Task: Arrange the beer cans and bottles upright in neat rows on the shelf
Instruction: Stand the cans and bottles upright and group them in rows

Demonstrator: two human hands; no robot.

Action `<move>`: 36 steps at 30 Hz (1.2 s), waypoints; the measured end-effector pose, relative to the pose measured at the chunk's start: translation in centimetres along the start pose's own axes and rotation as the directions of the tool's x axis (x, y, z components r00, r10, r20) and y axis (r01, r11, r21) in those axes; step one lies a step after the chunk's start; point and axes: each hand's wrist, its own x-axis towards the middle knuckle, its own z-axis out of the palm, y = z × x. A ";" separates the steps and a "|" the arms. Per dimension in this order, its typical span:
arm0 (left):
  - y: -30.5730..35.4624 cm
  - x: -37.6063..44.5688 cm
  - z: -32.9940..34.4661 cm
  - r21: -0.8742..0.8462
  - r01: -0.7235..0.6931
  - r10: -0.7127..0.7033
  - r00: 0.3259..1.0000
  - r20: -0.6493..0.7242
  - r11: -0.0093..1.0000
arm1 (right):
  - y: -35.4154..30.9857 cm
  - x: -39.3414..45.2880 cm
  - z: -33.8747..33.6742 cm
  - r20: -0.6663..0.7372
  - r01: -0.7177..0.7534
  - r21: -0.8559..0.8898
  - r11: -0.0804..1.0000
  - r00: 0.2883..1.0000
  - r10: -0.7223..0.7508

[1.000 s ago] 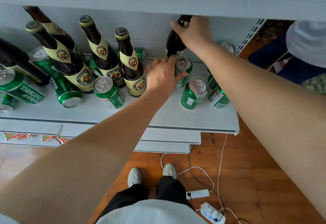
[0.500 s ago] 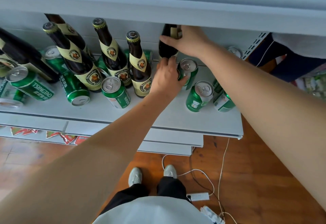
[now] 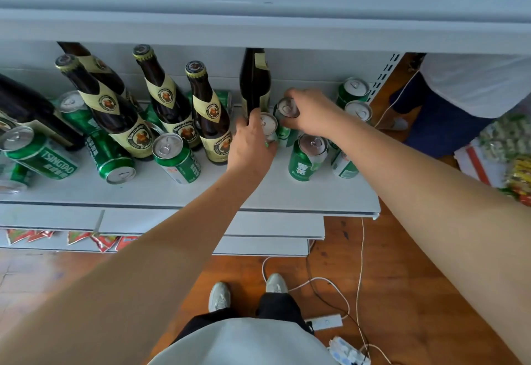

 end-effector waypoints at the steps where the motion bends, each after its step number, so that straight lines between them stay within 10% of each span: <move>1: 0.0 0.1 0.0 -0.010 -0.010 0.010 1.000 0.004 1.000 | 0.2 0.1 0.0 -0.010 -0.004 -0.009 1.000 1.000 0.004; 13: 0.3 2.7 1.2 -0.181 0.002 0.015 0.996 0.093 0.984 | 2.5 2.3 -0.9 -0.068 -0.145 -0.130 0.981 0.988 0.137; 21: -1.2 2.1 2.2 -0.141 0.101 -0.065 0.968 0.243 0.985 | -0.6 -6.7 1.5 -0.403 -0.038 -0.201 0.979 0.914 -0.047; 36: 0.0 3.8 5.9 -0.365 0.302 -0.104 0.875 0.473 0.881 | 0.7 -10.0 7.6 -0.411 -0.166 -0.416 0.894 0.912 -0.021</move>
